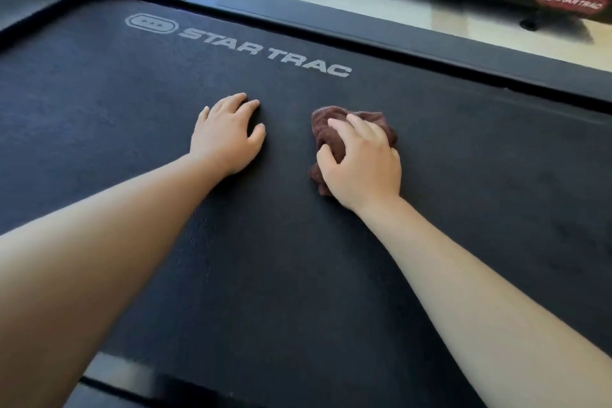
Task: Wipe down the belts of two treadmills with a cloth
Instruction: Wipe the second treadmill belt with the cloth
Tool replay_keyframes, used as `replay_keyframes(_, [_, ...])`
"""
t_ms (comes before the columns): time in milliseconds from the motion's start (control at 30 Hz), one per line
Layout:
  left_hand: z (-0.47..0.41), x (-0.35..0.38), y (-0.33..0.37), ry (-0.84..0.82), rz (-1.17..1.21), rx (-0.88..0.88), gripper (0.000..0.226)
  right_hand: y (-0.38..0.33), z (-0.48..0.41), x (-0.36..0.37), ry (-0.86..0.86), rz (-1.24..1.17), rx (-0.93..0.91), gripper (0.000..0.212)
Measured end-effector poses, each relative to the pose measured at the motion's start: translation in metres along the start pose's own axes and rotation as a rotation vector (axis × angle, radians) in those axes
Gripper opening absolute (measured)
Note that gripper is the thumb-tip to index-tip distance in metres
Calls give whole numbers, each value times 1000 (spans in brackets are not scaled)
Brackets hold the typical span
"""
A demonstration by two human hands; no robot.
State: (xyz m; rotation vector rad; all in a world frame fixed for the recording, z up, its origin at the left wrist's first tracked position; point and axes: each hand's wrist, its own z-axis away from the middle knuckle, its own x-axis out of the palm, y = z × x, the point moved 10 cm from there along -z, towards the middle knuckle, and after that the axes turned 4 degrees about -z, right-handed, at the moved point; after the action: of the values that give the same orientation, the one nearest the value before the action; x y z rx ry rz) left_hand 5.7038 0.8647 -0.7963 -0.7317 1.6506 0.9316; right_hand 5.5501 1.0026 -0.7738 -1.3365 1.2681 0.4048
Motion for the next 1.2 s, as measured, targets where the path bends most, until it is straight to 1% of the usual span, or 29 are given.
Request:
replay_keyframes(167, [58,8,22,-59,-26,-14,56,3,90,-25,-52,24,16,54])
replay_keyframes(300, [100,10,46,-68,-42,33,58,3,124,-35,-76,134,-3,54])
replay_keyframes(367, [112,10,52,-79,-51,52,58,-1,124,-37,-68,211,-17,54])
replay_keyframes(433, [118,10,53,-84,-47,54,57,-6,121,-35,-74,236,-51,54])
replay_keyframes(567, [120,10,53,-99,-63,30,57,-10,109,-31,-121,154,-96,56])
replay_keyframes(700, [121,11,55,-116,-68,17,56,-5,107,-28,-161,125,-71,50])
replay_keyframes(800, [124,10,58,-133,-70,22,56,-2,119,-34,-159,92,-60,47])
replay_keyframes(867, [126,9,59,-135,-73,29,57,0,136,-44,-131,81,-64,47])
replay_keyframes(967, [128,9,59,-124,-77,37,57,4,167,-59,-29,100,-78,50])
replay_keyframes(1033, [127,9,59,-112,-84,39,58,5,167,-60,3,93,-86,50])
replay_keyframes(1100, [126,10,58,-112,-87,38,58,9,147,-55,-13,86,-57,49])
replay_keyframes(1200, [128,9,58,-117,-72,40,57,28,103,-49,-45,123,66,47])
